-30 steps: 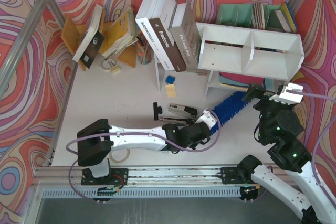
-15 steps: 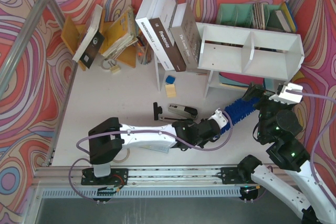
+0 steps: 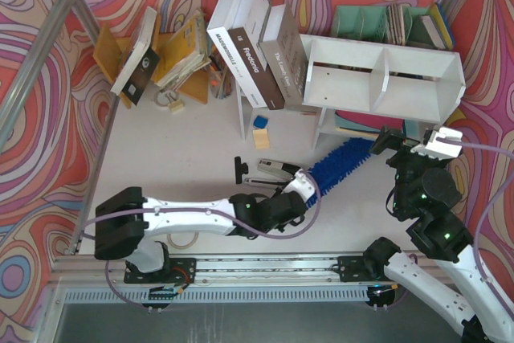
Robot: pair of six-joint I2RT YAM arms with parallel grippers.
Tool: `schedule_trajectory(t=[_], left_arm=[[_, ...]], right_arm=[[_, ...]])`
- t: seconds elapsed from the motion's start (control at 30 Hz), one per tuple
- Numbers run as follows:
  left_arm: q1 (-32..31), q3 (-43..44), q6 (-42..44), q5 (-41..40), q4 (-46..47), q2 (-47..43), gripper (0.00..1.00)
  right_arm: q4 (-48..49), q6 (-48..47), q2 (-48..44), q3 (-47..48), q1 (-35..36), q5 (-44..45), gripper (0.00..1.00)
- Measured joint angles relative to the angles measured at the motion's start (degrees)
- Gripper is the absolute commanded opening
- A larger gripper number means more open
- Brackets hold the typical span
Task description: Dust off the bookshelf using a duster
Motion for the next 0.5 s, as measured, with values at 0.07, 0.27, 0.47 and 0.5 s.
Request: schedule_trajectory(t=[0.07,0.27,0.47,0.5], left_arm=[[-0.02,-3.3,-1.14,-1.09,-0.02,-2.89,0.0],[0.11,-11.17,-4.7,-4.98,-0.96,-10.16,0.0],[0.92,-15.19,-6.88,-7.04,-3.41,-16.04,0.0],[0.92,-15.47,-6.88,-7.02,-3.54,-16.74,0.0]], right_arm=[[0.02,-0.04,0.0,-0.04,0.0,0.0,0.99],[0.02,-0.44,0.0,-0.07,0.0,0.02,0.99],[0.04,-0.44,-0.11,-0.15,0.0,0.0,0.99],[0.04,-0.44,-0.15,-0.17,0.0,0.0,0.99]])
